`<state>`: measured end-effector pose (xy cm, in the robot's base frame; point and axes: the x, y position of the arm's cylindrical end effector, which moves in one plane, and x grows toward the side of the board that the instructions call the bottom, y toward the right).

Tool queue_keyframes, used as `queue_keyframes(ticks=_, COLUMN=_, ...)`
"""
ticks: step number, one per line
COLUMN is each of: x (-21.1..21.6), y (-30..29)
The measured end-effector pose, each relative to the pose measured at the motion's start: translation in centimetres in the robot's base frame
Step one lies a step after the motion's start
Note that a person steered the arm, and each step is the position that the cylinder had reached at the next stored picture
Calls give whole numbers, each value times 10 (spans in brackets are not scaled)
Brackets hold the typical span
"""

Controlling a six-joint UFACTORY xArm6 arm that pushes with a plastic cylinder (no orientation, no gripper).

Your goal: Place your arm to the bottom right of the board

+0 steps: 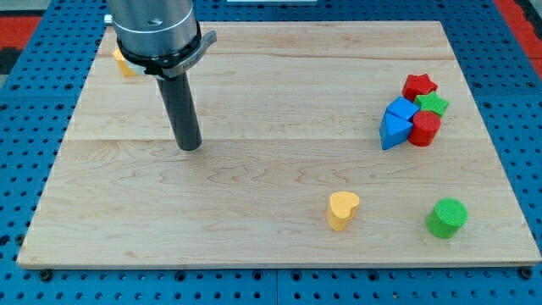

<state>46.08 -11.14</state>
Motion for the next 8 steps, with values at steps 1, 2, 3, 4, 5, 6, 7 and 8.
queue_keyframes(ticks=1, x=84, y=11)
queue_keyframes(ticks=2, x=92, y=13)
queue_keyframes(ticks=3, x=156, y=63)
queue_keyframes(ticks=4, x=158, y=73)
queue_keyframes(ticks=5, x=158, y=120)
queue_keyframes(ticks=6, x=158, y=199)
queue_keyframes(ticks=7, x=158, y=278)
queue_keyframes(ticks=8, x=157, y=383)
